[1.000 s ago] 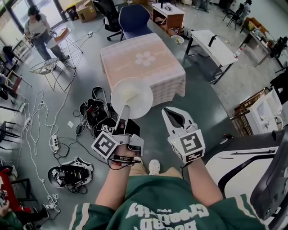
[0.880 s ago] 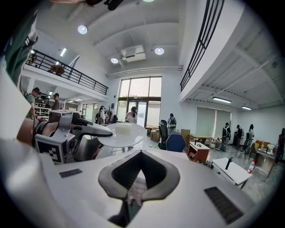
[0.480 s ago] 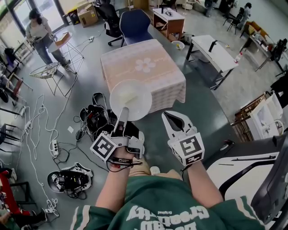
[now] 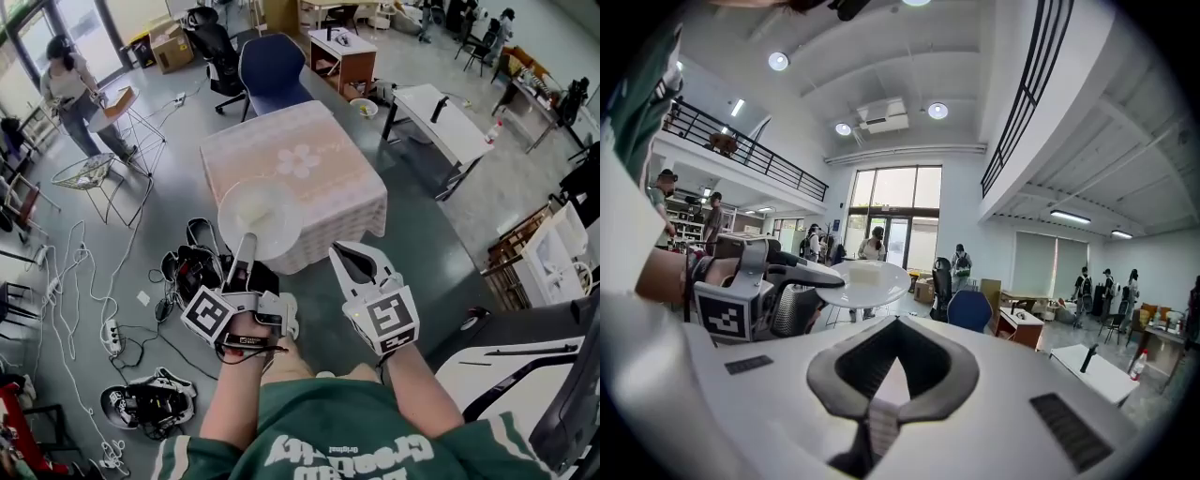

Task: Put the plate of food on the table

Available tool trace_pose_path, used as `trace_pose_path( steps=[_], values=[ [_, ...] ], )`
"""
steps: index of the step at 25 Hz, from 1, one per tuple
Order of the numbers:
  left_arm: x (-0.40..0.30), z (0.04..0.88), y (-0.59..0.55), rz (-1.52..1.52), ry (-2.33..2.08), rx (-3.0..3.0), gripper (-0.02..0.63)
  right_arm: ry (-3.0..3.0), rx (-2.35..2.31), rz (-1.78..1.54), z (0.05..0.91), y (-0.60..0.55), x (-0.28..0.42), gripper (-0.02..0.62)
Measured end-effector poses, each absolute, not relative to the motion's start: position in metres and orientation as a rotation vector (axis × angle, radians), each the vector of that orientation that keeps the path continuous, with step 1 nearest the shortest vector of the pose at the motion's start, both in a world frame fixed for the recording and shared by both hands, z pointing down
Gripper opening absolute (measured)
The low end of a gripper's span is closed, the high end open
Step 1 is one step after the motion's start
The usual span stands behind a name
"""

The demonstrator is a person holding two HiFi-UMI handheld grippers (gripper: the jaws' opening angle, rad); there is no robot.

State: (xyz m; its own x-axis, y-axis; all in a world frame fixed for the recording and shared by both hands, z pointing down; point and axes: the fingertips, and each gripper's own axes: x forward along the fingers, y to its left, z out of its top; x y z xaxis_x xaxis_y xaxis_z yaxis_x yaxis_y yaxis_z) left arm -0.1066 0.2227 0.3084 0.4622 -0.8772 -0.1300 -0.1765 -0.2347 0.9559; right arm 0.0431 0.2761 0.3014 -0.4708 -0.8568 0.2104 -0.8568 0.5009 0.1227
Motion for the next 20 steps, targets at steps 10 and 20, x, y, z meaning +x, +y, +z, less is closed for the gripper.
trace_pose_path(
  steps=[10,20],
  values=[
    [-0.109,0.314,0.135,-0.832,-0.899,1.680,0.026,-2.493,1.458,0.038,0.300,0.188,0.030,0.014],
    [-0.119,0.316,0.035,-0.782,-0.875,1.688,0.026,-2.479,1.493,0.061,0.300,0.091,0.016,0.014]
  ],
)
